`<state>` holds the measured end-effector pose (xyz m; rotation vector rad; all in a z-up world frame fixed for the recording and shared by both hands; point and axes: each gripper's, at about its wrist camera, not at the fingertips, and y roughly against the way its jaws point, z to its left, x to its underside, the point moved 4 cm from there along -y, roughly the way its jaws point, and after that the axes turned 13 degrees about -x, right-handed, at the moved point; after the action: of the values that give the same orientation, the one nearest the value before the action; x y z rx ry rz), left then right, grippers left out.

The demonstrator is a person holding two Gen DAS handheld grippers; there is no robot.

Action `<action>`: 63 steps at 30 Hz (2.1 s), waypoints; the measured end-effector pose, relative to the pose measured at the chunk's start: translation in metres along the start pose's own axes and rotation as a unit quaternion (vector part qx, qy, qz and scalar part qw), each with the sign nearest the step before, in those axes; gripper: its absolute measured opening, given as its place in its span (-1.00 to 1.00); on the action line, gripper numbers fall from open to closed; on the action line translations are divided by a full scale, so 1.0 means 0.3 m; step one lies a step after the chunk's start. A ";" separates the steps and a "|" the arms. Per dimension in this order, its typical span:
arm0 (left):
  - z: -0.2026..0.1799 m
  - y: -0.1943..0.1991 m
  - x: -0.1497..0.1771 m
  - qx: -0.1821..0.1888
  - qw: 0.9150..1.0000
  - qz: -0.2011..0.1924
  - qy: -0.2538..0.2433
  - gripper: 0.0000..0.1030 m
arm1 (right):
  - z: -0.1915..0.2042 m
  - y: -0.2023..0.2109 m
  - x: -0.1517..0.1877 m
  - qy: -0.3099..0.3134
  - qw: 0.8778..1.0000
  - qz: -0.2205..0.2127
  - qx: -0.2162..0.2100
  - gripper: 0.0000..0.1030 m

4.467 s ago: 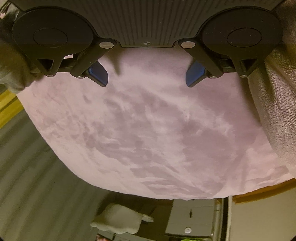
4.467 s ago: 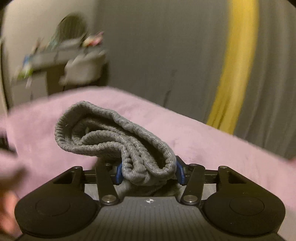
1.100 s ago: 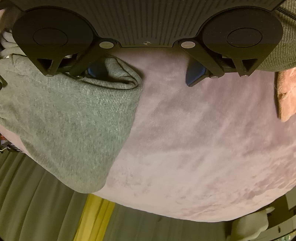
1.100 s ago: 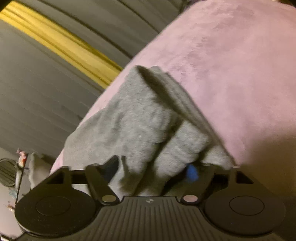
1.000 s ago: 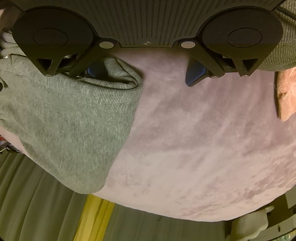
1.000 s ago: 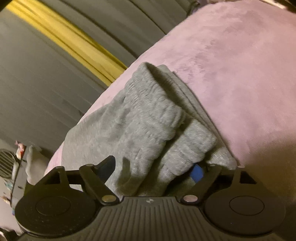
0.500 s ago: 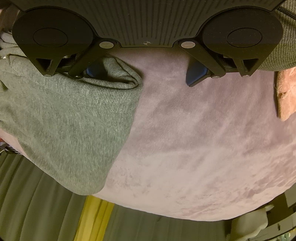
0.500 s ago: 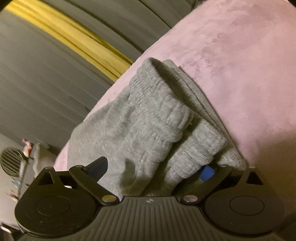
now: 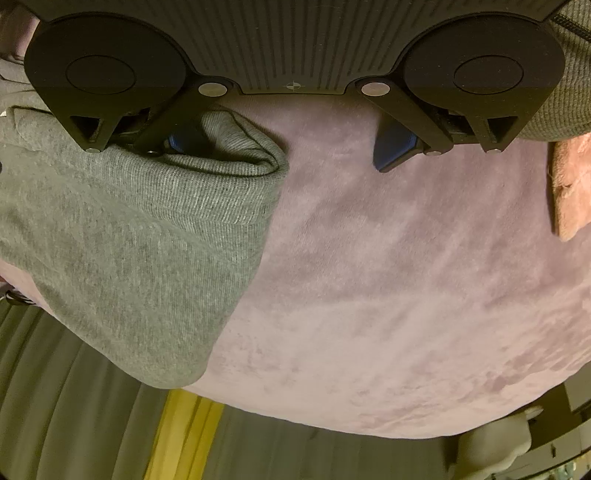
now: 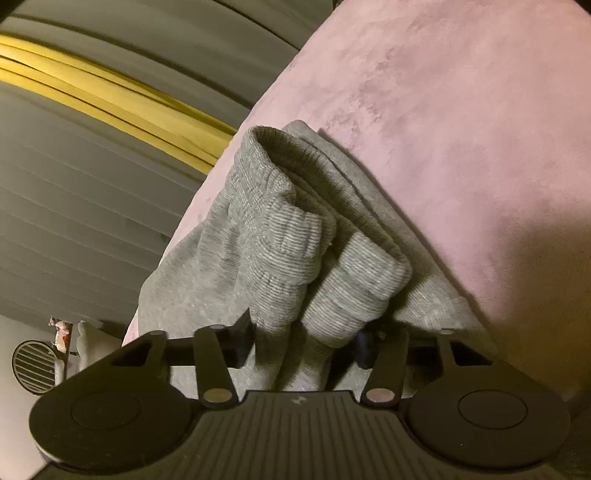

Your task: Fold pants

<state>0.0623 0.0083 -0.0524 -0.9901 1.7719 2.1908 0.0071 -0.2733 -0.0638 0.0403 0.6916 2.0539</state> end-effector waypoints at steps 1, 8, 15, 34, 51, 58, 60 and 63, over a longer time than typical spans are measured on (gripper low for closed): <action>0.001 0.000 0.000 0.000 1.000 0.000 0.000 0.94 | 0.005 -0.006 -0.002 -0.001 1.000 0.001 0.004 0.08; 0.014 0.010 -0.005 0.002 1.000 -0.004 0.005 0.94 | 0.133 0.019 0.000 0.086 0.995 -0.001 0.043 -0.33; 0.051 0.026 -0.020 0.006 0.999 -0.019 0.033 0.94 | 0.223 0.120 -0.019 0.096 0.994 -0.041 -0.003 -0.38; 0.108 0.116 -0.048 0.022 0.997 -0.053 0.050 0.93 | 0.074 0.173 -0.011 0.078 0.993 0.065 0.066 0.43; -0.070 0.074 -0.150 0.072 0.996 -0.027 -0.050 0.95 | 0.093 0.075 -0.138 0.138 0.985 0.053 0.084 0.64; -0.062 -0.089 -0.183 0.119 0.990 0.041 -0.059 0.95 | -0.024 -0.044 -0.165 0.092 0.988 0.115 0.044 0.93; -0.066 -0.126 -0.210 0.162 0.983 0.066 -0.060 0.95 | -0.030 -0.055 -0.178 0.090 0.987 0.128 0.025 0.93; -0.107 -0.174 -0.245 0.199 0.972 0.098 -0.082 0.96 | -0.024 -0.084 -0.197 0.099 0.983 0.152 0.009 0.93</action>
<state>0.1577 0.0144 -0.0551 -0.5485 2.1836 1.8374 0.0578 -0.3134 -0.0681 -0.0530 0.8708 2.3669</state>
